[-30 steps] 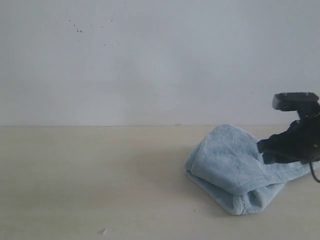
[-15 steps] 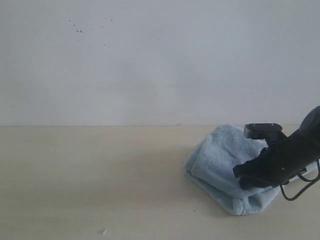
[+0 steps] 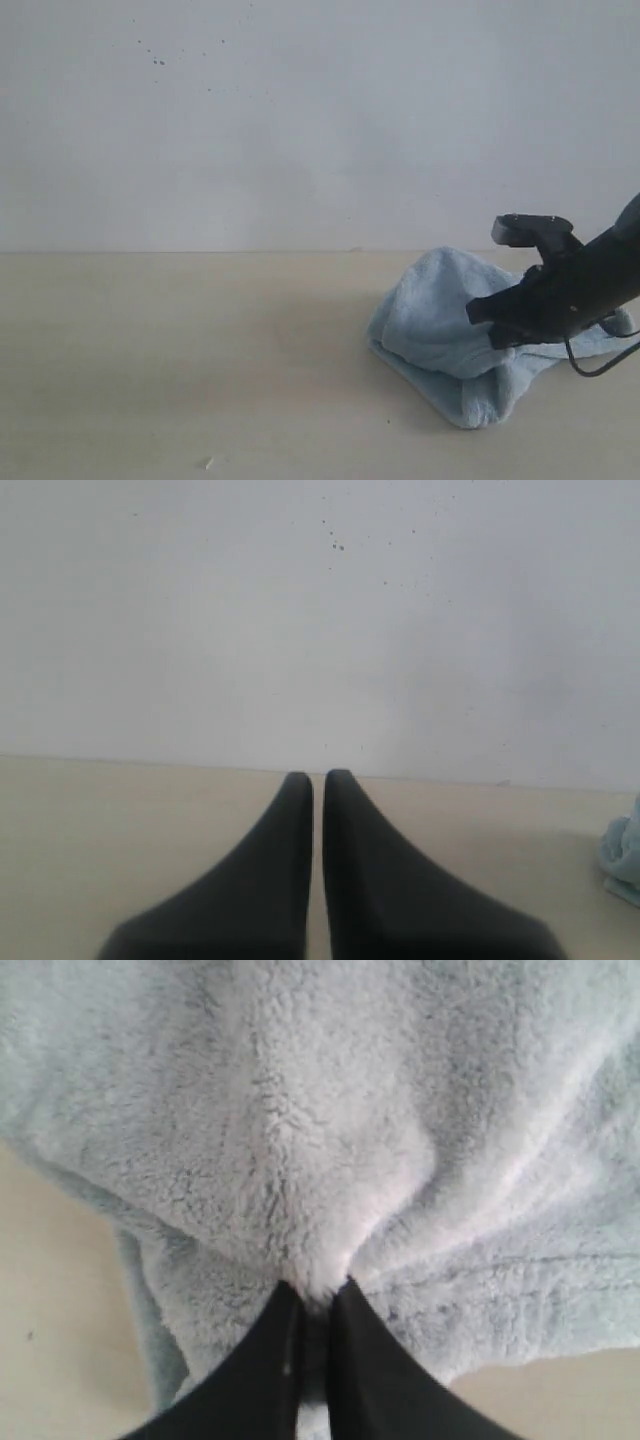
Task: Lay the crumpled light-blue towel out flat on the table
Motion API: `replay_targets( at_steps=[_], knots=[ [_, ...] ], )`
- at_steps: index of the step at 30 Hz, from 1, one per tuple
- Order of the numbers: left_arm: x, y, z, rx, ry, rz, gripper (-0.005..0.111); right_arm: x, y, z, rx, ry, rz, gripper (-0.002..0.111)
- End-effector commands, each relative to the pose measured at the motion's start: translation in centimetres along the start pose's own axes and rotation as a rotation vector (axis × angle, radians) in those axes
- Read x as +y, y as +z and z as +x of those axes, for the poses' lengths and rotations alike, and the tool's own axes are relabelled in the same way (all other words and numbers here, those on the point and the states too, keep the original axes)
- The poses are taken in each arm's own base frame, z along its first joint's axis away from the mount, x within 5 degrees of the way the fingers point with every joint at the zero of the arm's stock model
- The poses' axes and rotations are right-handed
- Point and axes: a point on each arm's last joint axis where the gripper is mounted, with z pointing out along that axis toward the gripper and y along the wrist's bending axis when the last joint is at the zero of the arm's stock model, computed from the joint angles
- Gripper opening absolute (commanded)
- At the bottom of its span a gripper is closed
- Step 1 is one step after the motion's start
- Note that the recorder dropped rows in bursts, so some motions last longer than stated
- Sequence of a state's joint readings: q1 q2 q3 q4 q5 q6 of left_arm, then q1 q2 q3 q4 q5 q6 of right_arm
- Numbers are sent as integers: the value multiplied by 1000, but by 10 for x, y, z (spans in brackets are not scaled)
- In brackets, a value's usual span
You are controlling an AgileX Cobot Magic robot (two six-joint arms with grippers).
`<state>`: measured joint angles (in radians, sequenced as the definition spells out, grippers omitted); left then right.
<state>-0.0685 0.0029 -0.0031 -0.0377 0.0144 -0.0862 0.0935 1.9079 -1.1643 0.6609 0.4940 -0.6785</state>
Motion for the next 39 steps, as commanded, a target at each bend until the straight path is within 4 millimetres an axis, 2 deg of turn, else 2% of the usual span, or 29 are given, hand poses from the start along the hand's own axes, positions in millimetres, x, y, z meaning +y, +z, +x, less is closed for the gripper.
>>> replay_targets(
  at_steps=[1,6,12,18,23,26,28,32,36,38,39],
  knots=[
    [0,0,1,0,-1,-2,4,13,-37,-12,-67,-41,-24,5],
    [0,0,1,0,-1,-2,4,29,-82,-20,-149,-82,-42,5],
    [0,0,1,0,-1,-2,4,47,-121,-14,-121,-132,-125,5],
    [0,0,1,0,-1,-2,4,62,-161,-12,-196,-175,-133,5],
    [0,0,1,0,-1,-2,4,64,-164,-3,-108,-145,-149,5],
    [0,0,1,0,-1,-2,4,71,-164,1,-161,-181,-133,5],
    [0,0,1,0,-1,-2,4,75,-166,6,-119,-169,-172,5],
    [0,0,1,0,-1,-2,4,89,-178,10,-165,-239,-183,5],
    [0,0,0,-7,-1,-2,4,92,-187,11,-193,-245,-186,5],
    [0,0,-4,-49,-67,3,4,93,-193,10,-220,-248,-176,5],
    [0,0,-7,-83,-197,8,4,93,-195,10,-234,-249,-170,5]
  ],
)
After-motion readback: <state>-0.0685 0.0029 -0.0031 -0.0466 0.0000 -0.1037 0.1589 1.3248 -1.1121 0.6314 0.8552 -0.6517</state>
